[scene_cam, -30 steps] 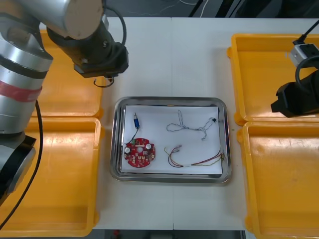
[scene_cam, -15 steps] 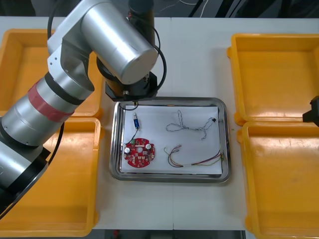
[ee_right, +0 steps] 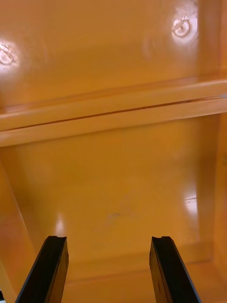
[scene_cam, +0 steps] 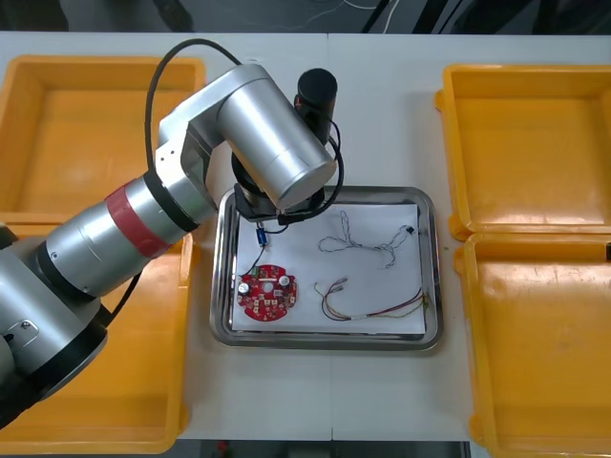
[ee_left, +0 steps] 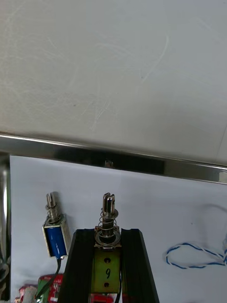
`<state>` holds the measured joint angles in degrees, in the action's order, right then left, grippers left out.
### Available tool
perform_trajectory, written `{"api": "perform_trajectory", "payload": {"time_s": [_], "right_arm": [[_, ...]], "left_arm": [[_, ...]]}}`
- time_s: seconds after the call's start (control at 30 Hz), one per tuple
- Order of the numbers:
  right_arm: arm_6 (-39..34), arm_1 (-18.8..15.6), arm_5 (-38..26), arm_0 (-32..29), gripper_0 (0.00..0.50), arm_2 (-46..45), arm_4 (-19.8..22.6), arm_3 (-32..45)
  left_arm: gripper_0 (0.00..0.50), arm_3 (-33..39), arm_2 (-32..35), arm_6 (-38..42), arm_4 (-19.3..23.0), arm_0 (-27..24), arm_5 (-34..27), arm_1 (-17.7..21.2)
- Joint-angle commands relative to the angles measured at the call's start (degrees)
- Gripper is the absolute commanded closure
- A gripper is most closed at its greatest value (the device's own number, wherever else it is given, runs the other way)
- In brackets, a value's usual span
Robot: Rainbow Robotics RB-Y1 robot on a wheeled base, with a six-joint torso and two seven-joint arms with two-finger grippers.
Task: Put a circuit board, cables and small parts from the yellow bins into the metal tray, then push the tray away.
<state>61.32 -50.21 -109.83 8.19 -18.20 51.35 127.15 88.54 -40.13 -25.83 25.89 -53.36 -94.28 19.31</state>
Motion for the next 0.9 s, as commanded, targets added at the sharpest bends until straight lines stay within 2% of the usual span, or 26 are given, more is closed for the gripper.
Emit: {"api": "perform_trajectory", "payload": {"time_s": [0.03, 0.17, 0.63, 0.7, 0.73, 0.77, 0.8, 0.83, 0.9], "right_arm": [[6.44, -1.30, -0.17, -2.30, 0.000, -1.84, 0.06, 0.38], [8.29, 0.02, -0.17, -2.92, 0.000, -1.84, -1.08, 0.64], [7.94, 1.17, 0.05, -3.45, 0.000, -1.84, -2.75, 2.75], [7.94, 1.52, 0.05, -3.45, 0.000, -1.84, -3.72, 3.28], [8.02, 1.69, 0.14, -3.45, 0.000, -1.84, -3.80, 3.46], [7.94, 1.87, 0.40, -3.36, 0.000, -1.84, -3.72, 3.54], [7.85, 1.87, 0.58, -3.45, 0.000, -1.84, -3.63, 3.63], [7.85, 2.13, 0.84, -3.45, 0.000, -1.84, -3.45, 3.63], [7.76, 2.31, 1.19, -3.45, 0.000, -1.84, -3.36, 3.81]], "left_arm": [[0.500, 0.76, -2.41, -1.42, -2.51, 1.33, 3.05, -1.38], [0.500, 0.84, -3.72, -0.54, -2.60, 2.12, 3.05, -1.29], [0.498, 0.84, -5.04, 1.13, -2.78, 3.61, 4.19, -1.38], [0.338, 0.84, -5.13, 1.48, -2.86, 3.70, 4.55, -1.38], [0.197, 0.84, -5.04, 1.57, -3.04, 3.61, 4.63, -1.38], [0.093, 0.84, -5.13, 1.75, -3.13, 3.61, 4.72, -1.38], [0.019, 0.84, -5.13, 1.75, -3.22, 3.61, 4.72, -1.38], [0.000, 0.84, -5.13, 1.75, -3.22, 3.61, 4.72, -1.38], [0.000, 0.84, -5.13, 1.75, -3.22, 3.61, 4.72, -1.38]]}}
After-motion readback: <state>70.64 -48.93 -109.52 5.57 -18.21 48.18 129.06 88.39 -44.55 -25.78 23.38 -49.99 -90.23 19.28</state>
